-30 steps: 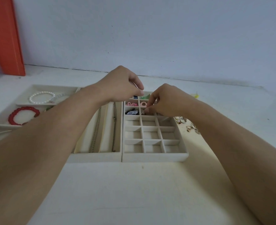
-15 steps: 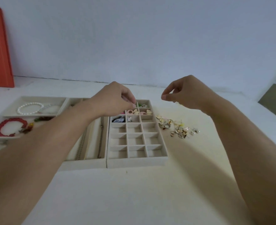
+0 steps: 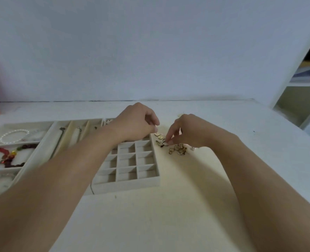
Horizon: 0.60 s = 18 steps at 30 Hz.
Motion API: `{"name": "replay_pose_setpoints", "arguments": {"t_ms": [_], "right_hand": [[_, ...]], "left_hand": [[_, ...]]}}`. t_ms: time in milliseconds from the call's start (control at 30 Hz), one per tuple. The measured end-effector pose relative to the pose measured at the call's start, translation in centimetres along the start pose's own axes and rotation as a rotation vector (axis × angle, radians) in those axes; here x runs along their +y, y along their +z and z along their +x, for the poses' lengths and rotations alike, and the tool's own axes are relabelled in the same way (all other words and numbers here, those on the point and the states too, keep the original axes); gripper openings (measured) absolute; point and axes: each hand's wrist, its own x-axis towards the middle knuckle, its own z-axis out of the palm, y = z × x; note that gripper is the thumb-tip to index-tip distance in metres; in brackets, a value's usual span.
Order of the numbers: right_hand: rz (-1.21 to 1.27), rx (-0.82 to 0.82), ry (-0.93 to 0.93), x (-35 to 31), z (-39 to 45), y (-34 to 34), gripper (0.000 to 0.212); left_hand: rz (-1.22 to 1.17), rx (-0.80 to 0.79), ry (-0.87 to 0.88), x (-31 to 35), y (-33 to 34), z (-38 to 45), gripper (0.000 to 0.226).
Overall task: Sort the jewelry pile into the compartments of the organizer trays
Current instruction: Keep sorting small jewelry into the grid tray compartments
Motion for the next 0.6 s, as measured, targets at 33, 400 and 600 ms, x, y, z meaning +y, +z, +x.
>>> {"name": "replay_pose_setpoints", "arguments": {"t_ms": [33, 400, 600], "right_hand": [[-0.026, -0.014, -0.002, -0.2, 0.1, 0.2, 0.008], [0.041, -0.022, 0.026, 0.2, -0.4, -0.8, 0.006], [0.333, 0.065, 0.056, 1.4, -1.4, -2.3, 0.010]], "left_hand": [[0.008, -0.001, -0.009, 0.3, 0.1, 0.3, 0.010], [0.013, -0.076, 0.007, 0.8, 0.7, 1.2, 0.012], [-0.118, -0.088, 0.094, 1.0, 0.9, 1.2, 0.005]]}}
